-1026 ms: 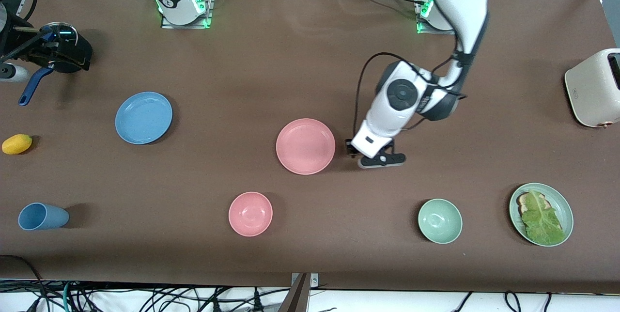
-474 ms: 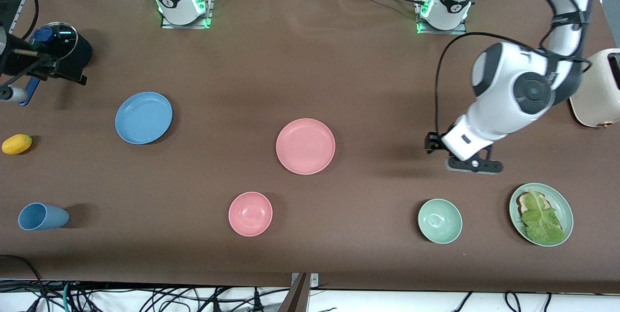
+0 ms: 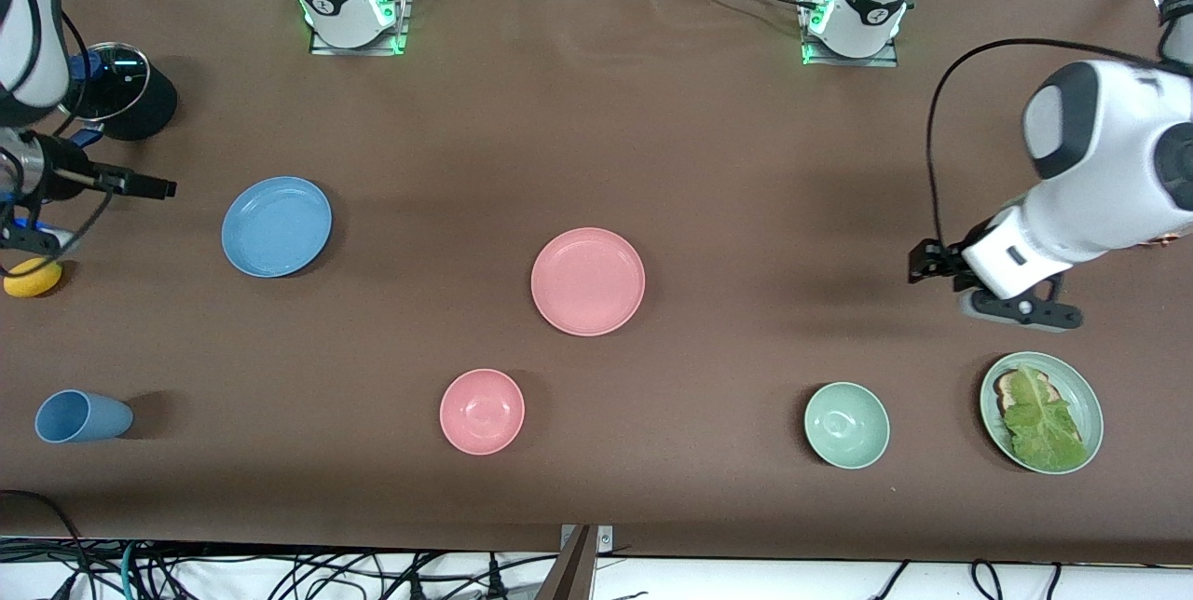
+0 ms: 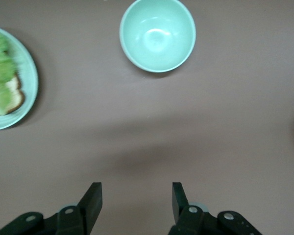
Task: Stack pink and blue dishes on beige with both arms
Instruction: 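Open the left gripper and withdraw it toward its base, then lower the right gripper to the blue plate rim and close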
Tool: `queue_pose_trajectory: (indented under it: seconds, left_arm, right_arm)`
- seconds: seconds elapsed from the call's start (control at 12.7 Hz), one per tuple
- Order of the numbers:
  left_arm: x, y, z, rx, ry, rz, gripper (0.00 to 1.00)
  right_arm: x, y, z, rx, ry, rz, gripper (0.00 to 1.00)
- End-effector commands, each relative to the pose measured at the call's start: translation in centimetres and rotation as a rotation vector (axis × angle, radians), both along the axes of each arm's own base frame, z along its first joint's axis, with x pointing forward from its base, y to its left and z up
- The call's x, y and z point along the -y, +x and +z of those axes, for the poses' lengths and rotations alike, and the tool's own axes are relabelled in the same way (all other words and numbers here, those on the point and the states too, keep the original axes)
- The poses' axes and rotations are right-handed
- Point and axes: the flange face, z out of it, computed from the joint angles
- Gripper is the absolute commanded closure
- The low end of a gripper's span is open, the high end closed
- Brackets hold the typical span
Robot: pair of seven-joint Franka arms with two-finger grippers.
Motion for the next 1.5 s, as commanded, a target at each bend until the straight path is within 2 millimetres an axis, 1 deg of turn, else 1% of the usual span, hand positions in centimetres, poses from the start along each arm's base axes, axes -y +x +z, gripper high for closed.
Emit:
queue_pose_trajectory:
  seconds: [0.0,0.08,0.16,0.24,0.32,0.39,0.47,0.55,0.63,0.79,0.95,1.03,1.11,1.18,1.26,1.42]
  left_arm:
    - [-2.1,-1.1,3.6,-0.026,0.004,-0.006,0.22]
    - [-2.4,-1.4,4.8,-0.035,0.005,-0.004,0.16]
    - [-2.7,-1.7,5.3,-0.049,0.027,-0.007,0.08]
    - [-3.1,-2.1,6.5,-0.041,0.052,-0.01,0.01]
    - [-3.5,-2.4,7.2,-0.035,0.062,-0.007,0.01]
    - [-4.0,-2.8,7.8,-0.041,0.061,0.008,0.0]
    - [-4.2,-3.2,8.6,-0.034,0.053,0.021,0.0]
    - [-4.2,-3.4,9.0,-0.034,0.063,0.025,0.0]
    - [-3.8,-3.4,9.2,-0.03,0.066,0.034,0.0]
    - [-3.7,-3.1,11.5,0.014,0.07,0.037,0.0]
    - [-3.6,-3.1,13.9,0.057,0.059,0.043,0.0]
    - [-3.6,-3.5,15.1,0.074,0.058,0.045,0.0]
    - [-3.9,-3.7,15.5,0.08,0.06,0.05,0.0]
    - [-4.0,-4.0,15.2,0.057,0.06,0.051,0.0]
    - [-3.8,-4.1,15.2,0.045,0.06,0.05,0.0]
    - [-3.7,-4.3,15.0,0.029,0.058,0.088,0.0]
  right_arm:
    - [0.2,-0.3,-5.4,0.005,0.02,0.023,0.0]
    - [0.1,-1.1,-7.9,0.018,0.018,0.028,0.0]
    - [0.1,-1.9,-10.5,0.044,0.016,0.042,0.0]
    - [0.8,-3.0,-13.2,0.069,0.025,0.084,0.0]
    - [2.2,-4.2,-15.3,0.101,0.032,0.119,0.0]
    - [3.5,-4.9,-17.4,0.109,0.034,0.13,0.0]
    - [5.1,-5.4,-18.9,0.105,0.059,0.121,0.0]
    - [6.3,-5.9,-20.0,0.116,0.124,0.109,0.0]
    - [6.9,-6.2,-21.1,0.134,0.19,0.108,0.0]
    - [7.4,-6.6,-22.2,0.132,0.221,0.093,0.0]
    - [9.0,-7.1,-23.0,0.135,0.231,0.094,0.0]
    - [9.2,-7.1,-23.3,0.139,0.237,0.09,0.01]
    - [9.1,-7.2,-23.8,0.144,0.253,0.07,0.01]
    - [9.4,-6.9,-23.7,0.156,0.256,0.074,0.03]
    - [9.6,-7.0,-24.0,0.155,0.26,0.067,0.13]
    - [9.5,-7.1,-24.3,0.148,0.271,0.059,0.55]
